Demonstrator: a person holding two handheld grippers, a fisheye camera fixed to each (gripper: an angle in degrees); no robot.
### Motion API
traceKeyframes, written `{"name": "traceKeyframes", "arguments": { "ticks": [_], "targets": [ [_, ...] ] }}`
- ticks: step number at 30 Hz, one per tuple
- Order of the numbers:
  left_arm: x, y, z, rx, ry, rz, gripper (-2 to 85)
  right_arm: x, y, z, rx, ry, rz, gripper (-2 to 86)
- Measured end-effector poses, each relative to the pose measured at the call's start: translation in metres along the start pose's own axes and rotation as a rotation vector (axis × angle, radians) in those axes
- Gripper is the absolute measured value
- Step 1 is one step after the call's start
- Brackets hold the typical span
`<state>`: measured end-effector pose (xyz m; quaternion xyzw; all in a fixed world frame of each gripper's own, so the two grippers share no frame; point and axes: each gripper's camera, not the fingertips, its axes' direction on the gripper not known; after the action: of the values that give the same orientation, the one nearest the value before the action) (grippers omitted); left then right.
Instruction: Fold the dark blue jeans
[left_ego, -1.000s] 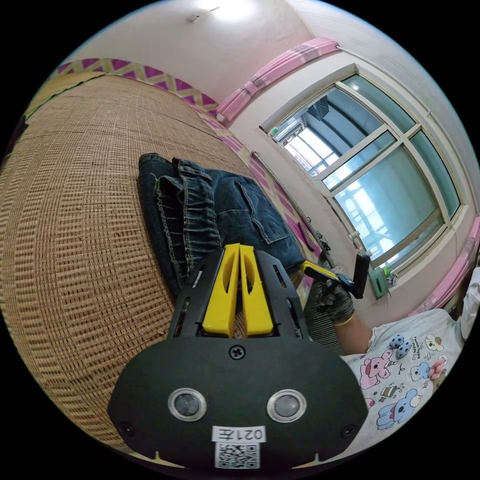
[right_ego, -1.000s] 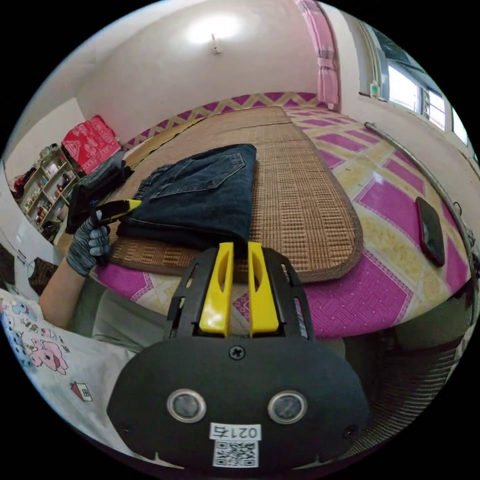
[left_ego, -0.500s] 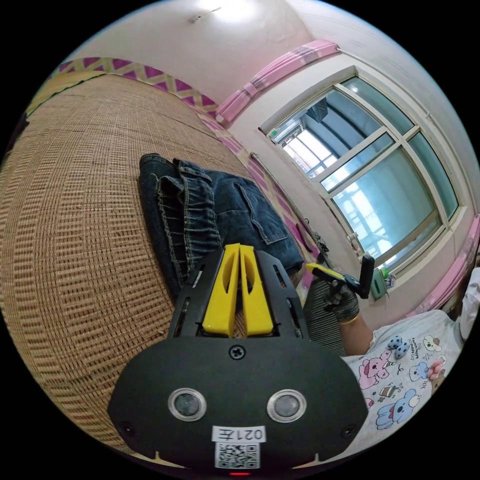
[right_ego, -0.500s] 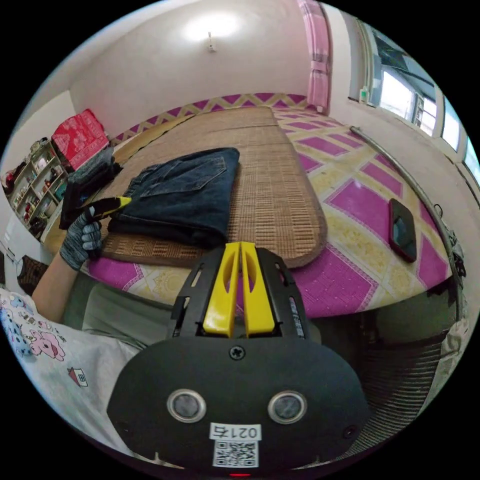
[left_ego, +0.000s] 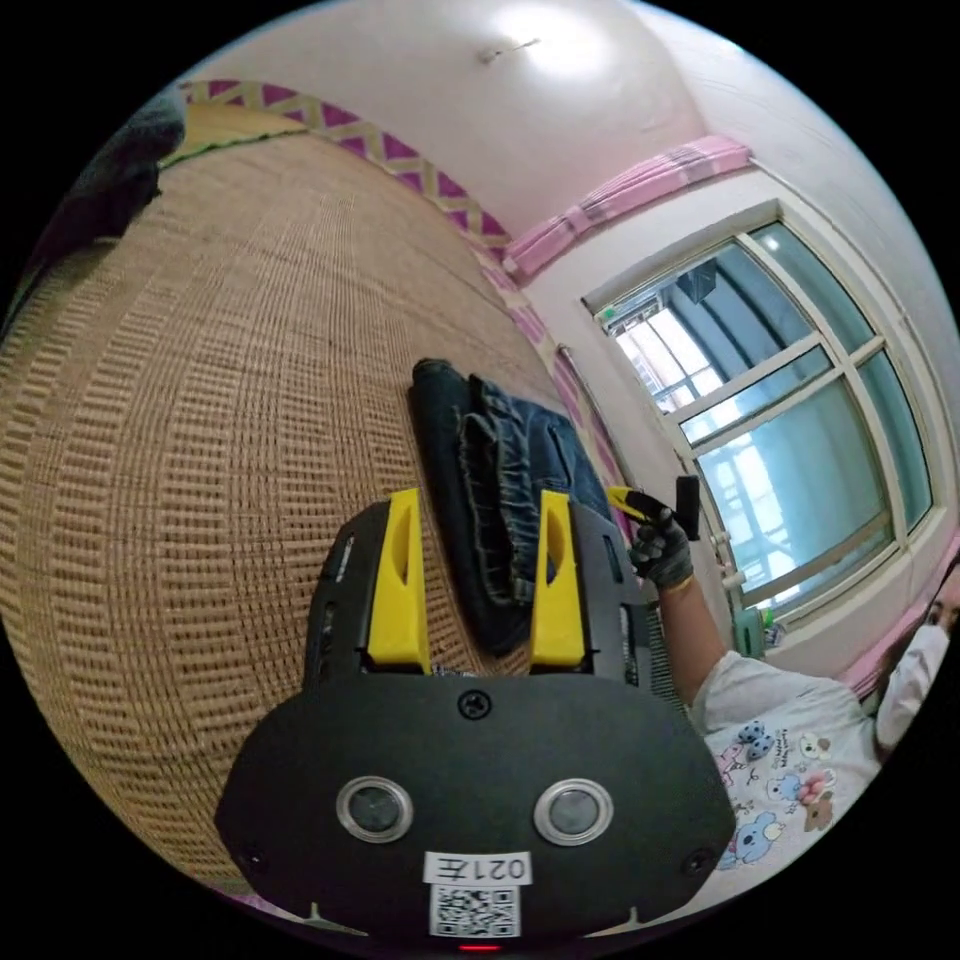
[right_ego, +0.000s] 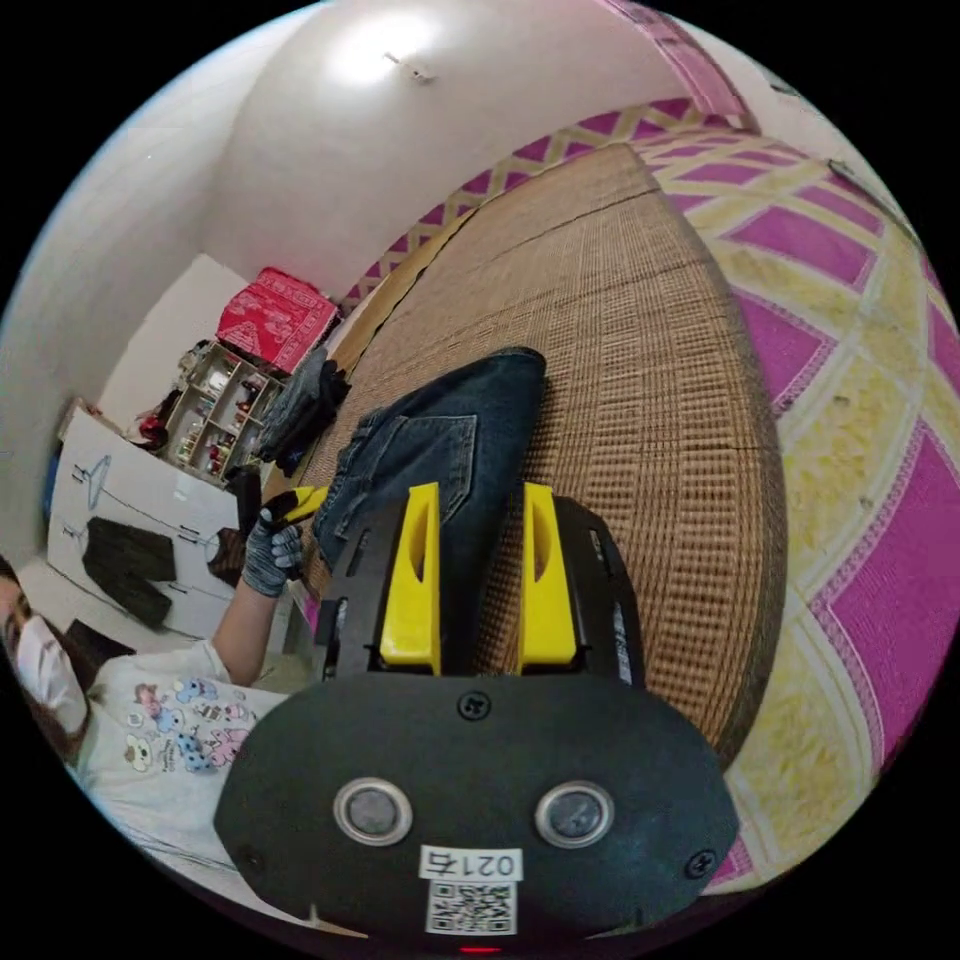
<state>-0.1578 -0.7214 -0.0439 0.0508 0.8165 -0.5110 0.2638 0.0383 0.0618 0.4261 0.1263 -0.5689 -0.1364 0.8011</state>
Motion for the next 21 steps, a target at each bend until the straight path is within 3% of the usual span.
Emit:
{"name": "traceKeyframes", "arguments": {
  "ticks": [6,8,14,21],
  "targets": [
    [0.012,-0.036,0.032,-0.090,0.002,0.039,14.8,0.044,-0.059,0.053,-0.134,-0.223,0.081,11.6],
    [0.013,-0.048,0.044,-0.152,-0.057,0.016,9.8,0.048,-0.071,0.068,-0.165,-0.235,0.096,9.9],
    [0.034,-0.092,0.038,-0.173,0.070,0.061,5.1,0.038,-0.107,0.092,-0.205,-0.252,0.004,6.4],
    [0.097,-0.229,0.058,-0.128,0.062,0.197,4.7,0.026,-0.218,0.066,-0.025,-0.190,-0.051,6.4]
  ]
}}
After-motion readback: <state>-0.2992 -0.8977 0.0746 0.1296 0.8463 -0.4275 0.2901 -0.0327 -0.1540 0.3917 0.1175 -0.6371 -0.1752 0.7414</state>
